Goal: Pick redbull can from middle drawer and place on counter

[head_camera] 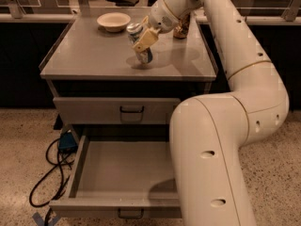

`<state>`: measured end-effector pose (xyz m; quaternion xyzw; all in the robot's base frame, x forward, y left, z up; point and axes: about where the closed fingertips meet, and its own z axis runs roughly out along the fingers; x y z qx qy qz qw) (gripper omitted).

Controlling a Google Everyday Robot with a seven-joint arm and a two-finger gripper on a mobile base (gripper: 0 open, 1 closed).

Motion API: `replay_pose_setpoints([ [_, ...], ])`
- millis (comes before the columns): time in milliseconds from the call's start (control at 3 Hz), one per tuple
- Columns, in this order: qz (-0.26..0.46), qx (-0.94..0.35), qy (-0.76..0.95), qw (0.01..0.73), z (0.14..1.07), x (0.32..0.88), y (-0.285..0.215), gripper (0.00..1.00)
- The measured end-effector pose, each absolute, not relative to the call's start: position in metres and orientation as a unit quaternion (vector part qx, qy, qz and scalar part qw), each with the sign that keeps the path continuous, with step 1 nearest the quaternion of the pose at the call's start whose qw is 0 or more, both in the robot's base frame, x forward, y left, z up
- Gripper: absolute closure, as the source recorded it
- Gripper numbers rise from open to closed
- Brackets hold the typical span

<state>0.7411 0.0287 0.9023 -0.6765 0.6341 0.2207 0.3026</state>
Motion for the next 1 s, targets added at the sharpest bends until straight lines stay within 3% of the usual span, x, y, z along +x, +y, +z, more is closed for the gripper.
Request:
replay_pose_setpoints([
  [333, 0.221, -0.677, 0.634, 0.303, 0.9023, 0.7411, 0.0287, 0.11],
  [667, 0.221, -0.677, 0.634, 0.303, 0.9022, 0.7411, 0.0287, 0.00],
  [1000, 0.221, -0.677, 0.634, 0.303, 0.9022, 0.7411, 0.0287, 0.00],
])
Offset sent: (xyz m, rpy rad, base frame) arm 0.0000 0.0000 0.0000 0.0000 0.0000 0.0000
